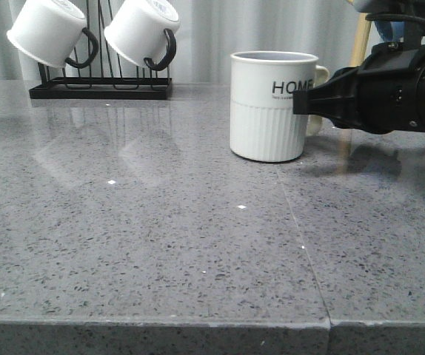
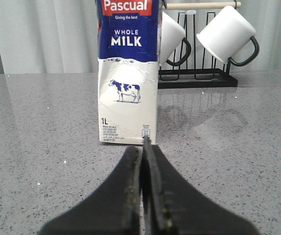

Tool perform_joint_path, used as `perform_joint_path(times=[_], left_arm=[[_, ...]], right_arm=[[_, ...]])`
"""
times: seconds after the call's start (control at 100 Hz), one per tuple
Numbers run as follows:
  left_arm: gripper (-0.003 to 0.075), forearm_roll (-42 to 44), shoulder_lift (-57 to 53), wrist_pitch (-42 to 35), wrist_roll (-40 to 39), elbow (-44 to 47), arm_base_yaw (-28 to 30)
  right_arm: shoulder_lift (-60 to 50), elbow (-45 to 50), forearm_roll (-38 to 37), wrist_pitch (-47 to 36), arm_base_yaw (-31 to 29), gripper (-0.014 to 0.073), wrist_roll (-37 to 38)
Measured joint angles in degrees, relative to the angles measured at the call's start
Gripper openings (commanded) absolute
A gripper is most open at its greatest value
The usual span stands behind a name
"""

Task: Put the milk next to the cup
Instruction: 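Slide the HOME mug toward the table center and release it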

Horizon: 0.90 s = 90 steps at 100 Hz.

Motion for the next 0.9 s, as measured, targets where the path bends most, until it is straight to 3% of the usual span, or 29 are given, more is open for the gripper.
perform_joint_path(times=[0.27,0.51,0.59,0.7,0.9], left_arm=[[-0.002,0.0,0.0,0.0,0.0,0.0,0.0],[-0.002,0.0,0.0,0.0,0.0,0.0,0.0],[-0.002,0.0,0.0,0.0,0.0,0.0,0.0],[-0.002,0.0,0.0,0.0,0.0,0.0,0.0],[-0.002,0.0,0.0,0.0,0.0,0.0,0.0]], right_arm=[[-0.1,0.5,0.0,-0.6,0.0,0.0269,0.0],[-5.2,6.2,2.7,-1.9,0.0,0.0261,0.0],[-8.4,8.5,3.6,-1.8,0.0,0.0204,0.0],[-13.6,10.6,4.0,1.8,0.0,0.0061,0.0],[-25.6,11.3,4.0,17.4,0.0,-0.007,0.0]])
